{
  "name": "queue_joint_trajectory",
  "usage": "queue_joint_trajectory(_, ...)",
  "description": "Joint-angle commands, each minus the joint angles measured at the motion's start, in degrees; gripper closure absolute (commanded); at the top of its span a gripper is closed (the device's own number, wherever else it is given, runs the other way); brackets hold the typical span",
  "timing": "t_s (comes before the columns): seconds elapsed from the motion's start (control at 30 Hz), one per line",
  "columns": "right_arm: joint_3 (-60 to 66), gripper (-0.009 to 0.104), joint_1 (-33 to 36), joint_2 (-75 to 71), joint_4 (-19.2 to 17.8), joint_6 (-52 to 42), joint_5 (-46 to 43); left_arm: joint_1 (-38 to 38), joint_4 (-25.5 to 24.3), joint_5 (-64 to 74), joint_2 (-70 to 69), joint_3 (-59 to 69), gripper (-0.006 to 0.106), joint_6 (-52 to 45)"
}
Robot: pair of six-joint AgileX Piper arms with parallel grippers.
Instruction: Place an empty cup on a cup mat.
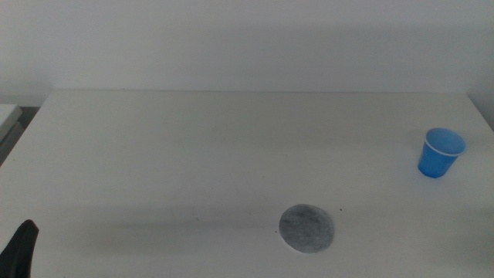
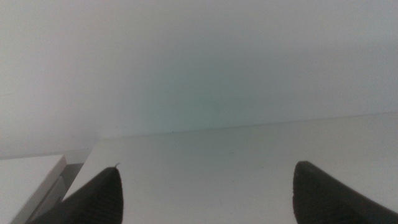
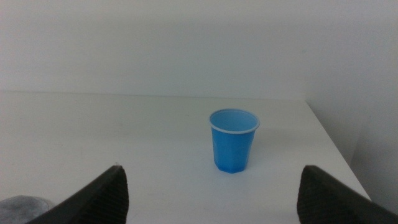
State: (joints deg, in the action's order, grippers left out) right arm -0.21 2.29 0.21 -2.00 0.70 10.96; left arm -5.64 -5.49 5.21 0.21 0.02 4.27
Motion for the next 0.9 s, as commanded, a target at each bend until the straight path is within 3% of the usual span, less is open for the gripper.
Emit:
queue_joint_trajectory(0.0,0.2,0.002,-0.1,-0.2,-0.2,-0.2,-0.6,-0.1,0.4,-0.3,-0.2,0.0,0.007,0.2)
queue_joint_trajectory(0.1,0.2,0.002,-0.1,-0.2,2.4,-0.2,-0.6,-0.1,0.4,-0.3,-0.2,0.0,0.007,0.2)
queue_joint_trajectory(0.3,-0.3,0.002,-0.1,0.9,2.4,0.1,-1.5,-0.1,0.4,-0.3,-0.2,0.0,0.007,0.2)
queue_joint_trajectory(0.5,-8.7,0.002,-0.1,17.1,2.4,5.4,-0.4,-0.1,0.4,-0.3,-0.2,0.0,0.007,0.2)
queue_joint_trajectory(0.87,-44.1,0.002,-0.1,51.5,3.0,5.3,30.1,-0.1,0.4,-0.3,-0.2,0.0,0.007,0.2)
